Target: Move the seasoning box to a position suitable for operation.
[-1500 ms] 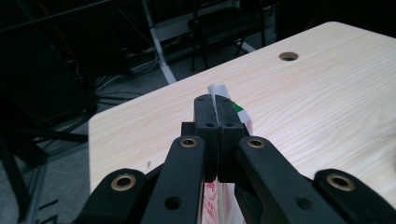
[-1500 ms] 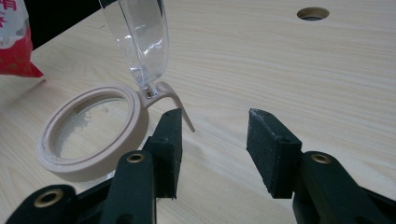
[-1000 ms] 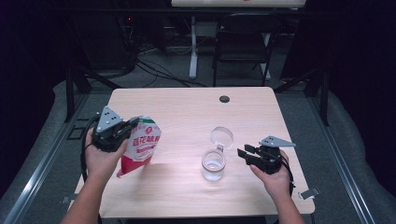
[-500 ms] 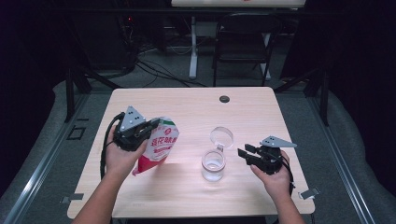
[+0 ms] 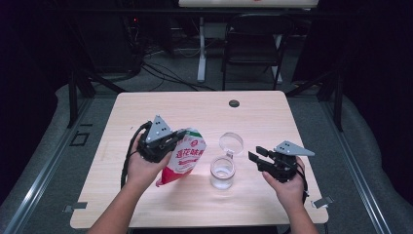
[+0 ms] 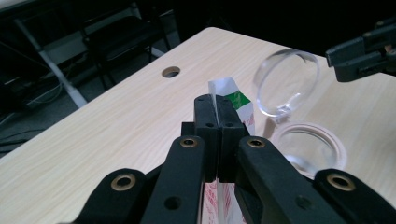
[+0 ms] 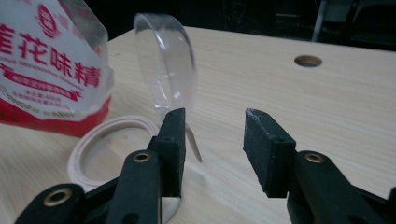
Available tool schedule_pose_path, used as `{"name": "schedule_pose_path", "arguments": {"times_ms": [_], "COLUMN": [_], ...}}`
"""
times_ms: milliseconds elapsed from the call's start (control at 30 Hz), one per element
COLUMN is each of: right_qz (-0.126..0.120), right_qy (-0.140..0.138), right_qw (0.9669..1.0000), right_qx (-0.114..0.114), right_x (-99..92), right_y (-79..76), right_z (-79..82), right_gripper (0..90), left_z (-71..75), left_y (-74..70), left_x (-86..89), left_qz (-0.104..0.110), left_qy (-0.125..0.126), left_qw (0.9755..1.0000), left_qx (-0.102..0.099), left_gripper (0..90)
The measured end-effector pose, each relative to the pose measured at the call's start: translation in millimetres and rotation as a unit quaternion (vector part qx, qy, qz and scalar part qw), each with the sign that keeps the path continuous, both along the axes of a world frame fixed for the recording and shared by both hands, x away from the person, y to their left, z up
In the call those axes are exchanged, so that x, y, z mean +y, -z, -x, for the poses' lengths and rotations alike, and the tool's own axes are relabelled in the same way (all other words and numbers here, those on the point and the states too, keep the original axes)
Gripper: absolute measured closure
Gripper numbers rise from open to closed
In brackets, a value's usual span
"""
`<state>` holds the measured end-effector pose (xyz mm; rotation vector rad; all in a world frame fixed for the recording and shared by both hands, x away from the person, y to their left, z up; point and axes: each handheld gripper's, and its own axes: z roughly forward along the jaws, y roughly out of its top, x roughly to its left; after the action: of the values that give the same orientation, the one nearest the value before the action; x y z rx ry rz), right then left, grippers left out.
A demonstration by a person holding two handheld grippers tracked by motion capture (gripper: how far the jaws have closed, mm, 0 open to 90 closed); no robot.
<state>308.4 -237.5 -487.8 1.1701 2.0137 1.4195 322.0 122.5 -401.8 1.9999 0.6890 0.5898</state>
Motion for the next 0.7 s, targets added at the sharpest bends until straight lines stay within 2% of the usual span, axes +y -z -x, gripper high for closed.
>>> {"name": "schedule_pose_path", "arguments": {"times_ms": [200, 233, 267, 300, 333, 367, 400, 567, 700], "right_qz": [0.003, 0.007, 0.010, 0.010, 0.013, 0.013, 0.015, 0.020, 0.024], "right_qy": [-0.041, -0.055, -0.061, -0.061, -0.076, -0.076, -0.088, -0.104, -0.115], "right_qw": [0.9990, 0.9982, 0.9977, 0.9977, 0.9964, 0.9964, 0.9953, 0.9936, 0.9927], "right_qx": [-0.016, -0.023, -0.028, -0.028, -0.034, -0.034, -0.039, -0.039, -0.027], "right_x": [14.2, 21.5, 24.9, 24.9, 31.3, 31.3, 37.4, 47.7, 54.2], "right_y": [-14.0, -18.5, -20.9, -20.9, -25.2, -25.2, -28.3, -28.1, -22.8], "right_z": [9.3, 13.1, 15.1, 15.1, 18.5, 18.5, 21.6, 24.3, 23.6], "right_gripper": [56.8, 56.2, 55.8, 55.8, 54.8, 54.8, 54.2, 54.2, 54.1], "left_z": [11.3, 14.3, 20.1, 20.1, 23.2, 26.6, 30.1, 41.3, 49.2], "left_y": [4.0, 5.0, 8.1, 8.1, 9.8, 11.8, 14.1, 25.7, 34.6], "left_x": [3.2, 5.0, 9.4, 9.4, 12.0, 14.9, 18.5, 32.0, 36.3], "left_qz": [0.023, 0.026, 0.036, 0.036, 0.041, 0.046, 0.050, 0.071, 0.080], "left_qy": [0.016, 0.020, 0.025, 0.025, 0.027, 0.030, 0.032, 0.035, 0.045], "left_qw": [0.9996, 0.9994, 0.9990, 0.9990, 0.9988, 0.9985, 0.9982, 0.9967, 0.9953], "left_qx": [0.005, 0.006, 0.006, 0.006, 0.007, 0.007, 0.008, 0.021, 0.031], "left_gripper": [90.0, 90.0, 90.0, 90.0, 90.0, 90.0, 90.0, 90.0, 90.0]}}
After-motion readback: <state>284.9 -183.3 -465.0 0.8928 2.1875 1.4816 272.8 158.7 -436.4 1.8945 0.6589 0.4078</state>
